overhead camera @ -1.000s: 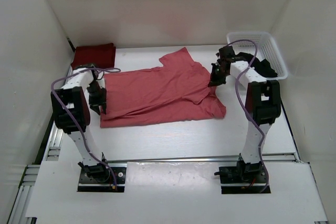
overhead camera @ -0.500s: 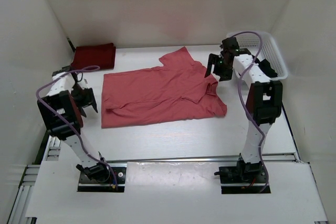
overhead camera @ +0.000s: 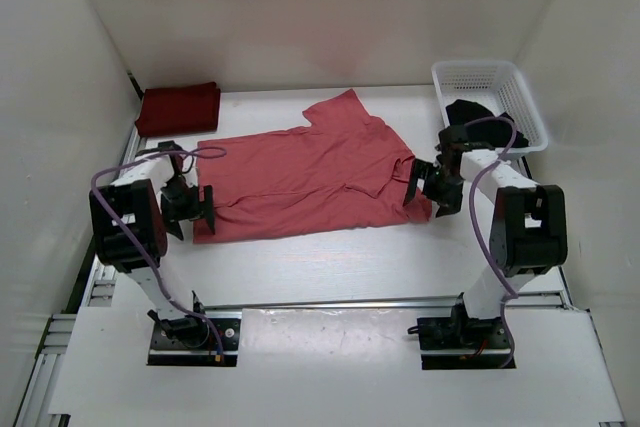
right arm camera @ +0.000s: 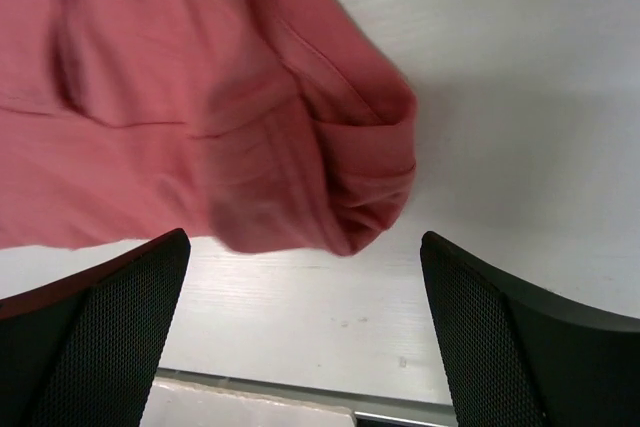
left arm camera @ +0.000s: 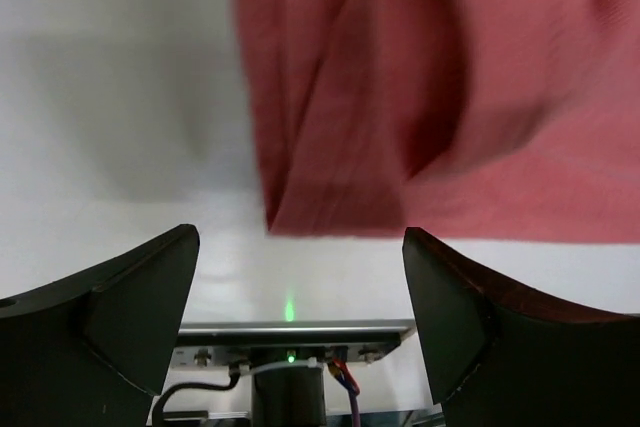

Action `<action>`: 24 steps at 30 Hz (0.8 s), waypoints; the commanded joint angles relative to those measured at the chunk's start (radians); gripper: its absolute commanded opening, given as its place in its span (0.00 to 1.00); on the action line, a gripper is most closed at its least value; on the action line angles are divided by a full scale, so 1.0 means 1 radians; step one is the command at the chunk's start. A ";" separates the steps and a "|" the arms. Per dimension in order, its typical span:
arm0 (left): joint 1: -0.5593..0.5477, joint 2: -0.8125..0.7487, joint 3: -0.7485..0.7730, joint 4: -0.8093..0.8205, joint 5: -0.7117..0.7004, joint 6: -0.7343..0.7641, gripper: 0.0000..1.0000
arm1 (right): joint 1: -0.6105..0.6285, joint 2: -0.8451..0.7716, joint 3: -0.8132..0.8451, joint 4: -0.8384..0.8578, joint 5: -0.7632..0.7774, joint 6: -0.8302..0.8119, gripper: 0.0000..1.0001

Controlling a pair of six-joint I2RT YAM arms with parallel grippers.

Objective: Fold and stack the t-shirts
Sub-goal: Fold the flattened tshirt in 1/3 of the way

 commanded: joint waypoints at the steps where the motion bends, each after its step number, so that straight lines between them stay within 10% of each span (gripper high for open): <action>1: -0.032 0.020 0.016 0.070 -0.009 0.000 0.94 | -0.017 0.021 -0.043 0.088 -0.043 0.013 1.00; 8: -0.054 0.075 -0.022 0.110 -0.018 0.000 0.67 | -0.068 0.094 -0.082 0.160 -0.053 0.051 0.89; 11: -0.054 0.075 -0.022 0.122 -0.018 0.000 0.22 | -0.079 0.104 -0.101 0.185 -0.053 0.089 0.47; 14: -0.054 0.054 -0.022 0.122 -0.018 0.000 0.15 | -0.099 0.104 -0.124 0.195 -0.053 0.112 0.01; 24: 0.009 -0.170 -0.099 -0.034 -0.196 0.000 0.11 | -0.118 -0.359 -0.428 0.042 -0.032 0.252 0.00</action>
